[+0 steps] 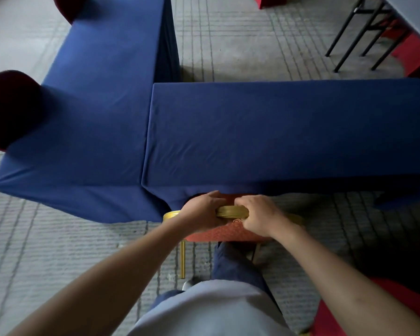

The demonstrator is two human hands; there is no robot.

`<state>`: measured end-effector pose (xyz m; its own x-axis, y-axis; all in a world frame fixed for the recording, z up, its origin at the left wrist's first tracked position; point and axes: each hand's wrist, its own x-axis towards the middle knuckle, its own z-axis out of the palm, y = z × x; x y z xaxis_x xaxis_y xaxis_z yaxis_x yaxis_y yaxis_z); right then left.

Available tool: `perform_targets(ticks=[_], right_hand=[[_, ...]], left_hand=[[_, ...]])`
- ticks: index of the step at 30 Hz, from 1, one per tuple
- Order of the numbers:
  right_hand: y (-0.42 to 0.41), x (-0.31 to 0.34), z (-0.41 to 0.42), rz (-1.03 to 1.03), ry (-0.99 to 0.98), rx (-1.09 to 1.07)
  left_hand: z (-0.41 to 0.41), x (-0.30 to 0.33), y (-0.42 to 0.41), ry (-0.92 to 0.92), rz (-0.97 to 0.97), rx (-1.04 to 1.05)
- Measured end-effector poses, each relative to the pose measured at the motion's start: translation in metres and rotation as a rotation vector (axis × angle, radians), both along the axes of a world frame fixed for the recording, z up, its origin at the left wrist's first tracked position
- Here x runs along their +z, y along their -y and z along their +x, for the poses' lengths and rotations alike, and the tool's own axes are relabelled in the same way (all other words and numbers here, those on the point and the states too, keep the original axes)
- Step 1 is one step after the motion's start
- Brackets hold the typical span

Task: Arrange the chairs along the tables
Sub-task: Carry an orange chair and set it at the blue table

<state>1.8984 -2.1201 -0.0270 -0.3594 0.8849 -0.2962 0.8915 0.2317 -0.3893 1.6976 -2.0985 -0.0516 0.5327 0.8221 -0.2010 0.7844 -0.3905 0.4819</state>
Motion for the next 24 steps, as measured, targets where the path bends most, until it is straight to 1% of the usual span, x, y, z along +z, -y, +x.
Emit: perform_targets(ticks=[3,7,11,17,24], right_hand=[[-0.057,0.006,0.017,0.02,-0.026,-0.027],[-0.133,0.019,0.02,-0.023,-0.044,-0.055],[-0.176,0.023,0.023,-0.064,-0.041,-0.055],[-0.182,0.023,0.021,-0.045,-0.038,-0.064],[-0.137,0.018,0.018,-0.036,-0.012,-0.056]], left_hand=[[0.013,0.004,-0.054,0.015,0.008,0.057],[0.016,0.015,-0.125,-0.046,0.014,0.117],[0.02,0.023,-0.164,-0.07,-0.014,0.131],[0.02,0.024,-0.173,-0.056,-0.015,0.112],[0.016,0.015,-0.131,-0.032,0.0,0.083]])
